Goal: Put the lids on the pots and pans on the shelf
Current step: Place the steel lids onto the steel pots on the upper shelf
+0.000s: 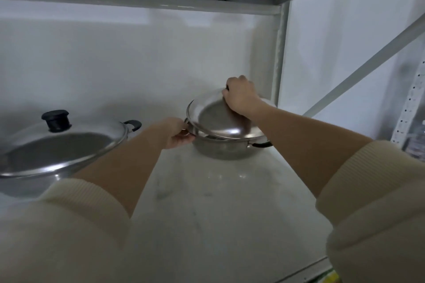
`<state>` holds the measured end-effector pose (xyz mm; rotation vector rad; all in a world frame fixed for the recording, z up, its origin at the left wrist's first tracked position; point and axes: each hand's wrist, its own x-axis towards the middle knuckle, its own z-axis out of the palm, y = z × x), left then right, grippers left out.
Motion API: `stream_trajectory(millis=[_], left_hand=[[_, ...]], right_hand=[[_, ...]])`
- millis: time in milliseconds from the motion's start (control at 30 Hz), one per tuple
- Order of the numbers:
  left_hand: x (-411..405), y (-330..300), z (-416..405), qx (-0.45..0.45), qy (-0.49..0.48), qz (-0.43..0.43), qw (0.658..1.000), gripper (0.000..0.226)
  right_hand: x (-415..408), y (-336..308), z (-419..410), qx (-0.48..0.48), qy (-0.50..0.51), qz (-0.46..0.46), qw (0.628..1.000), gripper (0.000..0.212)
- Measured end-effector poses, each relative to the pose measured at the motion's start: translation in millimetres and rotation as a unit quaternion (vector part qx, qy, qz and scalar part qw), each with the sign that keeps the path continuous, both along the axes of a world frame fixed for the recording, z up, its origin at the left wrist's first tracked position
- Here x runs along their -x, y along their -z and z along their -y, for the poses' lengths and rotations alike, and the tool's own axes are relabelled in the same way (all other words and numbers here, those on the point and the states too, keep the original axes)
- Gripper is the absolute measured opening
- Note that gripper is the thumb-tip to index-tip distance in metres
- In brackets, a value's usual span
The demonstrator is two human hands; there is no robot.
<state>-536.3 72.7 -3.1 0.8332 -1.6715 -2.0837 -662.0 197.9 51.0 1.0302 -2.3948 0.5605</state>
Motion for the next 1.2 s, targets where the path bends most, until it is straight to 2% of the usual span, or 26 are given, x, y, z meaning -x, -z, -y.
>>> stream_trajectory(millis=[133,233,467,633,800,967,1033,1100,1200], left_hand=[[1,5,-1,-0.014,-0.012,-0.011,1.000,0.025],[-2,5,2,-0.060,-0.011,-0.030,0.998,0.025],[-4,6,2,-0.058,-0.002,-0.030,0.998,0.027],[-4,7,0,-0.031,-0.003,-0.024,0.999,0.026],[-4,4,-2,0.034,-0.015,0.014,0.999,0.024],[-5,3,-5,0.034,-0.019,0.012,0.999,0.017],[-5,2,-7,0.071,-0.020,0.036,0.997,0.018],[-7,-1,-8,0.148,-0.034,0.061,0.986,0.019],[-10,-11,-6,0.313,-0.076,0.074,0.944,0.017]], right_hand=[[4,14,16,-0.013,-0.004,0.022,1.000,0.032],[4,14,18,-0.020,0.002,0.024,1.000,0.032],[5,14,24,-0.033,-0.005,0.030,0.999,0.031],[4,21,21,-0.034,0.004,0.044,0.998,0.030],[4,18,21,-0.042,0.008,0.053,0.998,0.031],[1,16,21,-0.069,0.020,0.044,0.996,0.030],[-1,17,20,-0.084,0.028,0.043,0.995,0.031],[-8,18,16,-0.095,0.050,0.016,0.994,0.036],[-27,18,8,-0.083,0.060,-0.065,0.993,0.040]])
